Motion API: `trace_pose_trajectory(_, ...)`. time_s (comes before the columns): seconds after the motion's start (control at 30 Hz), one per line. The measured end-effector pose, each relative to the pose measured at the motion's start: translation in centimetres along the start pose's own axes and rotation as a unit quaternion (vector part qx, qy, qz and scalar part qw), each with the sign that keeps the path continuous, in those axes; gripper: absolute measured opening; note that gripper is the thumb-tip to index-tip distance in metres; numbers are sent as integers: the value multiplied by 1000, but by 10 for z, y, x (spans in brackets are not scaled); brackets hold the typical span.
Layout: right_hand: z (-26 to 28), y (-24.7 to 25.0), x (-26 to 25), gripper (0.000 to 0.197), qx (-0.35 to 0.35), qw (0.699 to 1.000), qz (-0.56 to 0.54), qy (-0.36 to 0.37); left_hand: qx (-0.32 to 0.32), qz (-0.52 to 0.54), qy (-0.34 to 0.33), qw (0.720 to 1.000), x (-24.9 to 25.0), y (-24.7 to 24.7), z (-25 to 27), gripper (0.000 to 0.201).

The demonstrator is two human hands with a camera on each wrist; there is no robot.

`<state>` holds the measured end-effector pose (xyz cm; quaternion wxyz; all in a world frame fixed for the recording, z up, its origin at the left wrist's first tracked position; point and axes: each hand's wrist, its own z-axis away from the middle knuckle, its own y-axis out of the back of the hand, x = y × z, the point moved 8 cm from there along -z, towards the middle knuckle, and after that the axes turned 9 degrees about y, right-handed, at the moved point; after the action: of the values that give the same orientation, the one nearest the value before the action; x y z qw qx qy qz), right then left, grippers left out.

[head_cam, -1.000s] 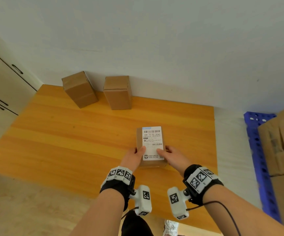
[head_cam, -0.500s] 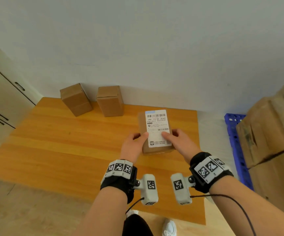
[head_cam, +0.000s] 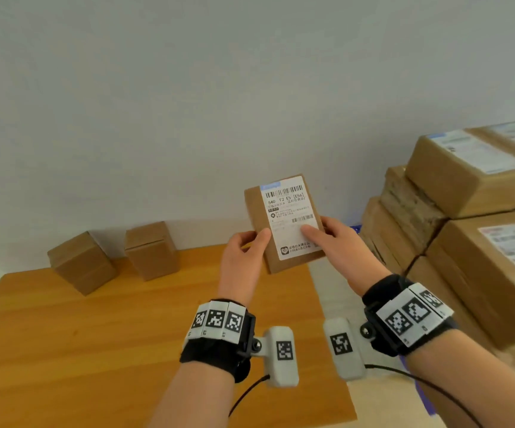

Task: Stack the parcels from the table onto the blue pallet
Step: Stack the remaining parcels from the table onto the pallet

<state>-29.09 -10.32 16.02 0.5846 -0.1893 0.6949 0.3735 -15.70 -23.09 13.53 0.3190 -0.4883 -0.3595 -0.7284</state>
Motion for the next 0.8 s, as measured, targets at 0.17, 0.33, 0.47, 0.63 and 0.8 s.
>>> trace_pose_trajectory(0.17,19,39,-20,35,54,998,15,12,-37,7,-43,998,32,-23,12,37)
trace_pose_trajectory(0.33,40,80,-40,30,86,995,8,40,-58,29,-90,994,65,-48,42,36)
trace_pose_trajectory(0.47,60,120,-52,26,106,993,-8,56,-67,44,-124,989,92,-73,75,33)
trace_pose_trajectory(0.63,80,169,-57,25,111,991,1,78,-48,42,-157,986,114,-112,112,39)
trace_pose_trajectory(0.8,95,229,-48,26,110,991,-5,77,-40,57,-161,985,125,-162,148,37)
